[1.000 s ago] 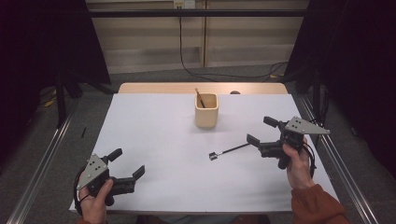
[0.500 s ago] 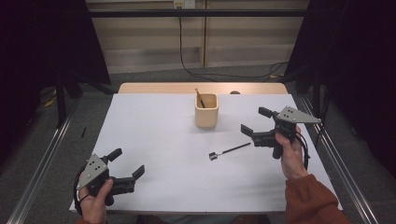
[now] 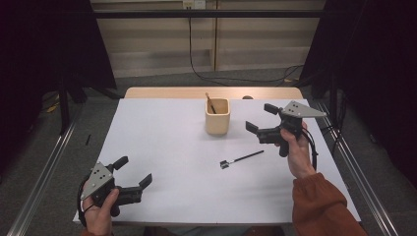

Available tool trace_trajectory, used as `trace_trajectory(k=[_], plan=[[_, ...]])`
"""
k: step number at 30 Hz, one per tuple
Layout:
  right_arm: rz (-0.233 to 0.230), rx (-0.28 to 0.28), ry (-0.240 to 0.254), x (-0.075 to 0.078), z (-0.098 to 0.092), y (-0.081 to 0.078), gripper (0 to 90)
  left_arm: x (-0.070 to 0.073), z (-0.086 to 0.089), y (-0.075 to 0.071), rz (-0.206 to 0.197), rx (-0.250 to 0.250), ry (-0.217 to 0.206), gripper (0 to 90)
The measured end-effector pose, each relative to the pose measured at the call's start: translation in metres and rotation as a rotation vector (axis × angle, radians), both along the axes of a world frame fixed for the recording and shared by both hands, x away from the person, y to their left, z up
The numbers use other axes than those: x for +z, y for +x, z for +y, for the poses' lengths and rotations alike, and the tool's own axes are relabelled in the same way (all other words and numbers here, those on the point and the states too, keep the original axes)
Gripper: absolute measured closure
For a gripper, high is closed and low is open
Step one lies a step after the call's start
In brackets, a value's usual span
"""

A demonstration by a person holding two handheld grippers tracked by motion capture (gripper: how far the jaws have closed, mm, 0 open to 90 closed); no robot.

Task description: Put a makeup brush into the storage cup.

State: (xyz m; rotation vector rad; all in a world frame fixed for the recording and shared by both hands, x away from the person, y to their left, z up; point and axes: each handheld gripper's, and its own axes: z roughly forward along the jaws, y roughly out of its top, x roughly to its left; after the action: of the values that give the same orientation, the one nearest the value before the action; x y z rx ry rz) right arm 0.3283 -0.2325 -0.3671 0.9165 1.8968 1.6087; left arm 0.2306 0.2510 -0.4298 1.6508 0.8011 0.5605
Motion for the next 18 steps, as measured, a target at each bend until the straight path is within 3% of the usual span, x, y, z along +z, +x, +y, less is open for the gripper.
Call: trace_trajectory(k=[10, 18], plan=[[-0.020, -0.003, -0.022, 0.013, 0.009, 0.015, 1.3, 0.000, 0.000, 0.000, 0.000, 0.003, 0.001, 1.1], [0.005, 0.016, -0.054, 0.013, 0.011, 0.022, 0.5, 0.000, 0.000, 0.000, 0.001, 0.001, 0.001, 1.1]])
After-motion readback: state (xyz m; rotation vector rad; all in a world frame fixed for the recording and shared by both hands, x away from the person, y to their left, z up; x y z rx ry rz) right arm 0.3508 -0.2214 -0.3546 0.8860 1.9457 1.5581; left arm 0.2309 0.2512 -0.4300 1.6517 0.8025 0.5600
